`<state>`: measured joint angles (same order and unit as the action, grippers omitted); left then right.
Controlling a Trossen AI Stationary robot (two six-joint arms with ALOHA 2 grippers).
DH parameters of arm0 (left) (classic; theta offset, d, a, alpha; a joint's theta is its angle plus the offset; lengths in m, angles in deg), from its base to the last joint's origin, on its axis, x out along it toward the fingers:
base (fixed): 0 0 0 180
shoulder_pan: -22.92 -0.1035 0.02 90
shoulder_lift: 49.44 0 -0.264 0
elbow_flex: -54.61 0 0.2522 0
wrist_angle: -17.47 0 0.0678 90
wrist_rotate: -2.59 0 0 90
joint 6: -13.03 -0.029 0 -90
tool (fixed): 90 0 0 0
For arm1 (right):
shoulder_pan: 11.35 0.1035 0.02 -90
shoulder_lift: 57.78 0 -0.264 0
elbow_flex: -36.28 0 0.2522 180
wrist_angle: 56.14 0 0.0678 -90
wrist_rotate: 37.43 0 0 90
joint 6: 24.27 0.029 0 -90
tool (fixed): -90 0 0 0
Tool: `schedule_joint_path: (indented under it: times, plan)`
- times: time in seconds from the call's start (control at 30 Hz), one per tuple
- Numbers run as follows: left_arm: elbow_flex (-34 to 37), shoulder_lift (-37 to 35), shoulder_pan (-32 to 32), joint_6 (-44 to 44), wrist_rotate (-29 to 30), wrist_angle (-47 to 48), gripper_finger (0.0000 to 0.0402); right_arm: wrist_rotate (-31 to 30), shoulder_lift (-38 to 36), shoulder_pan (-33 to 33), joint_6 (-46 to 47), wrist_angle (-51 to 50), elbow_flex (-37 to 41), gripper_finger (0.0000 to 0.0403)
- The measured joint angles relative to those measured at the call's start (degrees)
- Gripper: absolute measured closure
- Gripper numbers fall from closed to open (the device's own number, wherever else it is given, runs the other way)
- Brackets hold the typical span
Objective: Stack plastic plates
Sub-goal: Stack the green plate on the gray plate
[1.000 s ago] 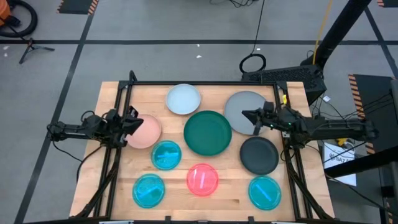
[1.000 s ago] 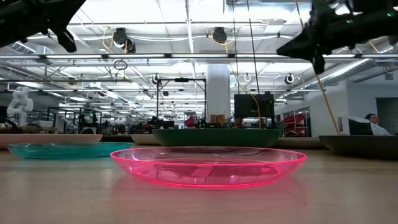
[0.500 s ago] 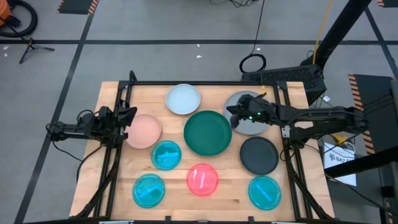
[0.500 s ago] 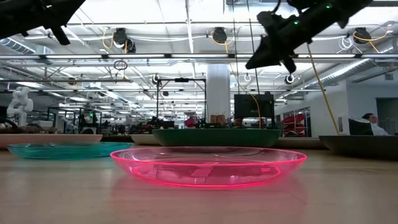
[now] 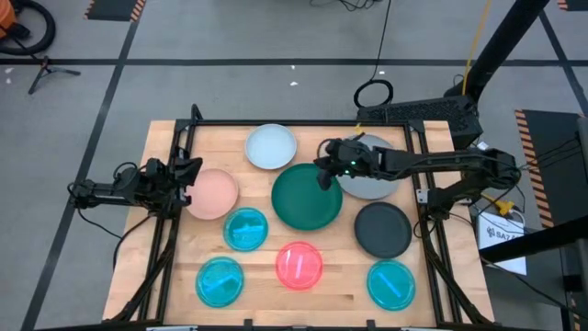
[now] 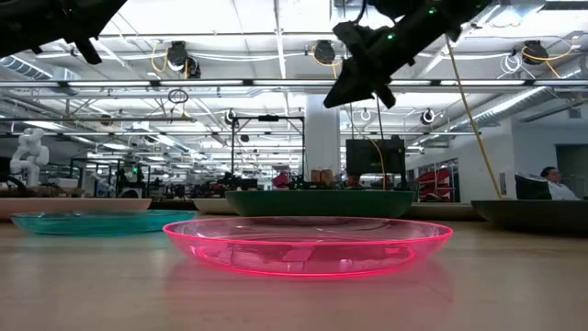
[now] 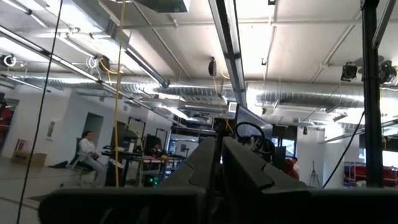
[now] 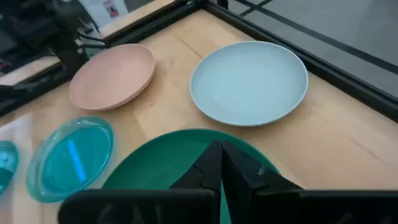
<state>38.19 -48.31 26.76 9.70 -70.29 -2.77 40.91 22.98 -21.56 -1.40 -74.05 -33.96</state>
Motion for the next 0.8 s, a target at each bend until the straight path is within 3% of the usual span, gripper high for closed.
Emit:
schedule_joint_path:
  times: [0.3, 0.53, 0.8]
  plan:
    - [-0.04, -0.02, 0.00, -0.98, -0.01, 0.92, 0.0366, -0.02, 9.99, -1.59, -5.90, -11.31, -11.02, 0.0401]
    - [-0.04, 0.00, 0.00, -0.57, -0.02, 3.06, 0.0366, -0.18, 12.73, -2.86, -16.92, -23.92, -12.47, 0.0401]
    - [-0.04, 0.00, 0.00, 0.46, -0.02, 4.92, 0.0366, -0.16, 15.49, -2.85, -19.19, -23.12, -12.47, 0.0401]
